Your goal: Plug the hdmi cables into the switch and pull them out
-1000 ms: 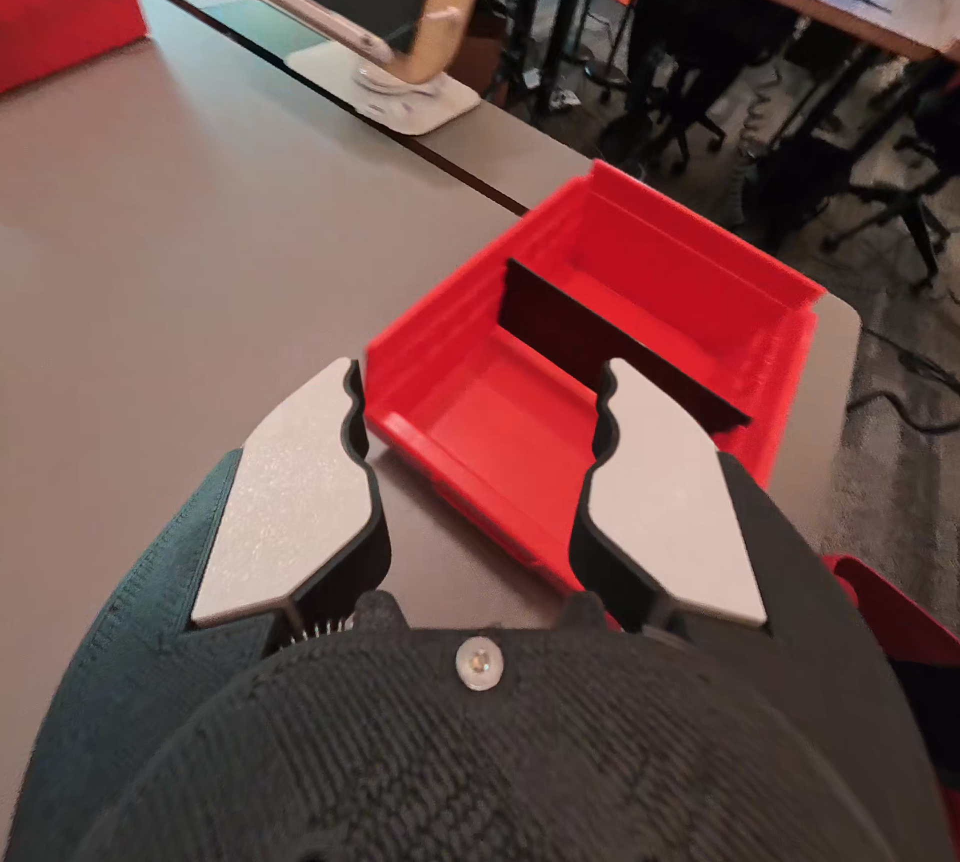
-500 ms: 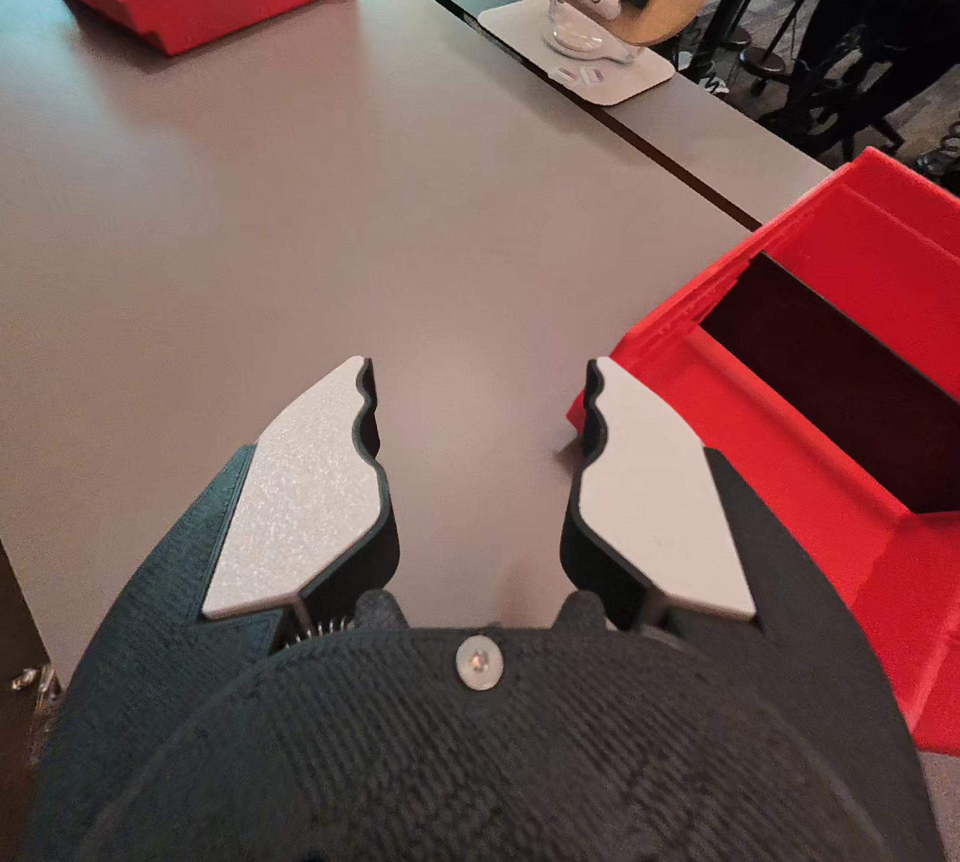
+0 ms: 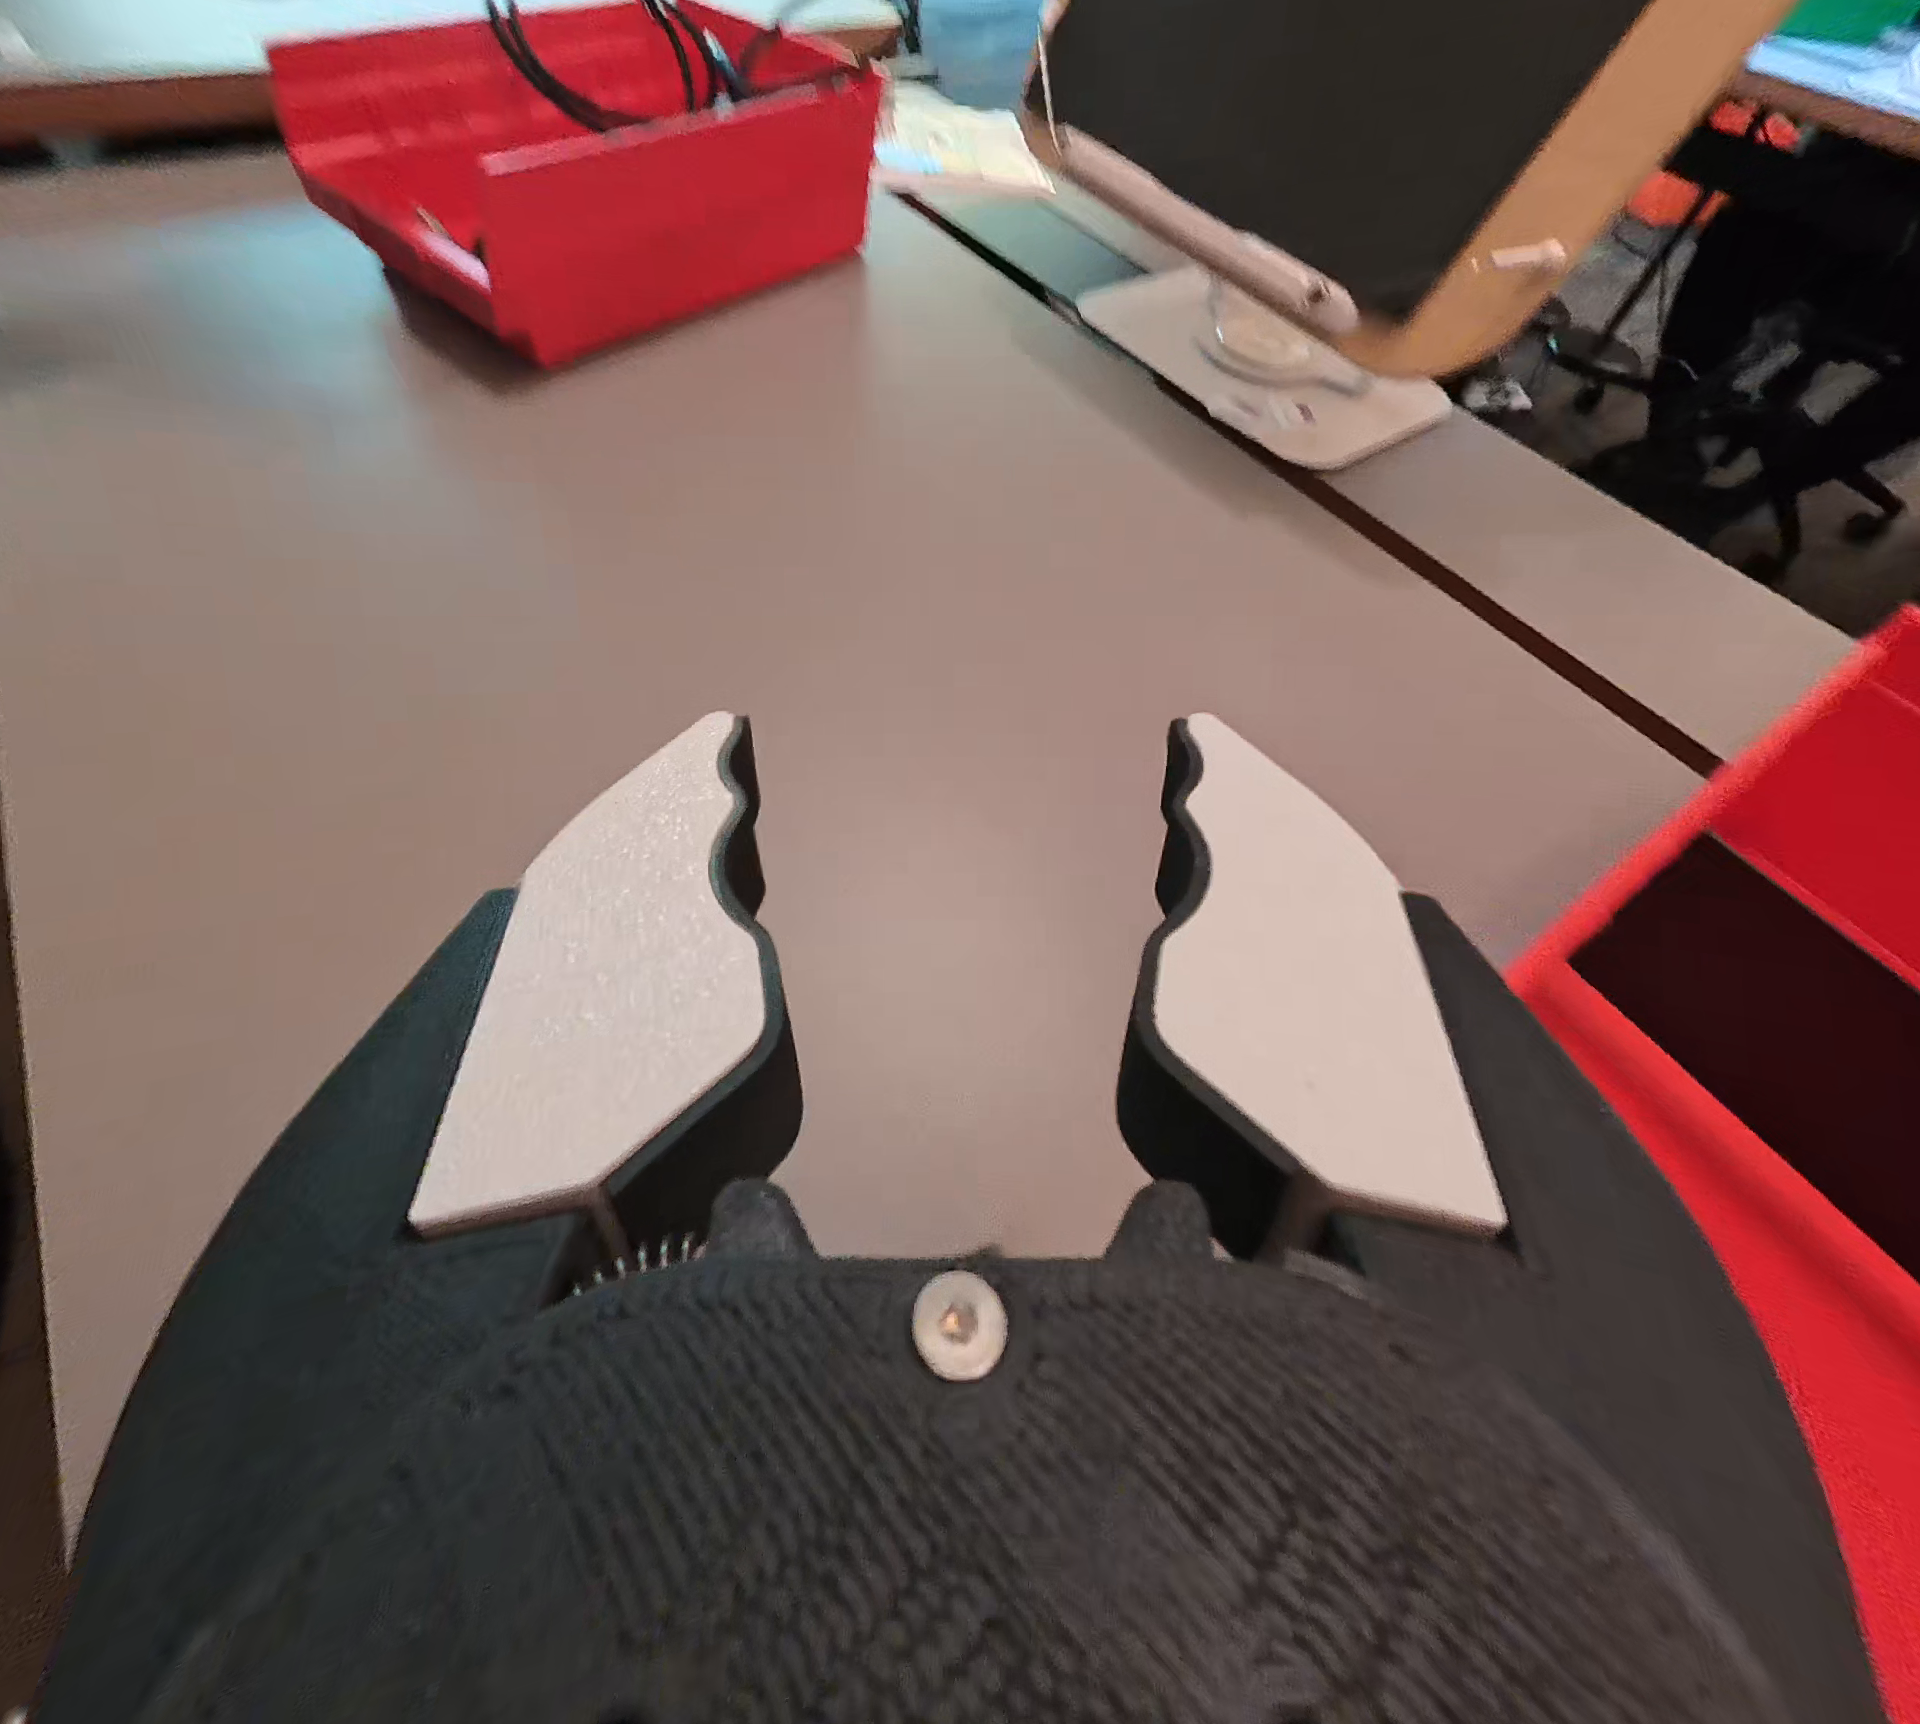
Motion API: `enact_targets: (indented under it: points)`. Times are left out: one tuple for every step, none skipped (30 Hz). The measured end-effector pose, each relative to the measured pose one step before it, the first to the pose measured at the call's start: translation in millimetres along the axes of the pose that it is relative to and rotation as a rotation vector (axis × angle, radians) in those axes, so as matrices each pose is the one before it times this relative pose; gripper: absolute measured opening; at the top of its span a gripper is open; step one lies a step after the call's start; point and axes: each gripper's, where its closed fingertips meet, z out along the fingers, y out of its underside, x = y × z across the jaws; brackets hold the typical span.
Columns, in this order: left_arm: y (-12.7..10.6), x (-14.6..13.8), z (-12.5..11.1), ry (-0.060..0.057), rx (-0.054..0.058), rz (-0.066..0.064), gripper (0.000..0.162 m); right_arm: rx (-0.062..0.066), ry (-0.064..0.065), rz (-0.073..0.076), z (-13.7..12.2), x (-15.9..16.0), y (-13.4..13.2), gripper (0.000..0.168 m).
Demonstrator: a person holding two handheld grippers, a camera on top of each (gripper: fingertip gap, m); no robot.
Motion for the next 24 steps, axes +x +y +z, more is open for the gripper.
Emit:
enact_targets:
  points:
    - [-11.8,-1.46,-9.54,-0.0191,0.0265,0.0165,0.015,0.0361,-0.0181,0.0069,6.44,-5.17,-6.99,0.075]
    - [-13.31,-1.18,-8.76,-0.0165,0.0285,0.0141,0.015,0.0309,-0.0146,0.0053,6.63,-4.85,-5.99,0.077]
    - [-14.32,-0.96,-7.81,-0.0131,0.0311,0.011,0.016,0.0305,-0.0151,0.0104,6.48,-5.05,-5.92,0.079]
    - [-15.47,-0.05,-7.12,-0.0075,0.0331,0.0111,0.016,0.0297,-0.0212,0.0142,5.87,-6.33,-5.72,0.082]
    - [-16.56,1.12,-6.46,-0.0011,0.0334,0.0118,0.016,0.0283,-0.024,0.0185,5.14,-6.77,-5.53,0.085]
    - [-17.63,2.37,-5.58,0.0022,0.0317,0.0146,0.016,0.0338,-0.0202,0.0254,4.15,-6.28,-6.13,0.087]
    - [-19.19,3.08,-4.43,0.0001,0.032,0.018,0.016,0.046,-0.0201,0.0367,3.34,-6.2,-7.7,0.091]
    - [-20.93,4.73,-2.9,0.0051,0.0328,0.0207,0.015,0.0536,-0.0265,0.05,2.25,-6.63,-8.2,0.091]
    - [-22.24,5.28,-1.26,0.0018,0.0315,0.0208,0.015,0.0508,-0.0296,0.0585,1.66,-6.29,-6.87,0.088]
    - [-23.22,5.19,-0.12,-0.0066,0.028,0.022,0.015,0.0439,-0.0283,0.062,1.35,-5.0,-4.87,0.086]
    - [-24.13,5.92,0.8,-0.0078,0.0248,0.0216,0.015,0.0346,-0.0249,0.0675,0.91,-3.5,-2.91,0.086]
    - [-24.71,6.95,1.79,-0.0044,0.0231,0.02,0.016,0.0244,-0.0219,0.0686,0.34,-2.27,-1.0,0.085]
    - [-24.4,7.73,2.77,-0.0022,0.0206,0.0152,0.016,0.0158,-0.012,0.0653,-0.19,0.11,0.15,0.084]
    - [-24.08,6.98,3.6,-0.0093,0.0235,0.0069,0.016,0.0155,-0.0007,0.0551,-0.78,2.21,-0.22,0.084]
    - [-23.4,7.35,4.46,-0.0078,0.0299,-0.0043,0.016,0.0209,0.0025,0.0457,-1.35,2.7,-1.26,0.083]
    - [-21.75,8.45,5.0,0.0005,0.0318,-0.0067,0.016,0.0159,0.0075,0.0405,-1.78,3.44,-1.07,0.081]
    - [-18.99,7.07,4.99,-0.007,0.0284,0.0023,0.016,0.0153,-0.0059,0.0333,-1.53,1.16,-2.19,0.081]
    - [-16.0,4.9,4.89,-0.0189,0.0205,0.0057,0.016,0.0129,-0.0193,0.0251,-1.45,-1.31,-2.47,0.079]
    - [-13.74,4.15,4.63,-0.0197,0.0171,0.0049,0.016,-0.0067,-0.0125,0.0111,-1.47,-0.61,-0.08,0.073]
    - [-12.1,4.1,4.29,-0.0173,0.0175,0.0083,0.016,-0.0132,-0.0006,-0.0023,-1.58,0.9,0.68,0.068]
    - [-8.64,3.96,4.5,-0.0146,0.0071,0.0087,0.016,0.0003,-0.0018,-0.0024,-2.01,0.08,-1.15,0.058]
    - [-5.59,4.09,4.68,-0.0089,-0.0036,0.0026,0.016,0.0262,-0.0475,-0.0162,-3.21,-6.82,-4.94,0.034]
    - [-4.53,2.09,4.07,-0.0213,-0.0031,-0.0051,0.016,0.0445,-0.0056,-0.0031,-3.39,-1.47,-7.51,0.026]
    - [-3.66,0.69,2.8,-0.0272,-0.0016,-0.0093,0.016,0.0089,0.008,-0.0093,-2.7,1.21,-2.89,0.02]
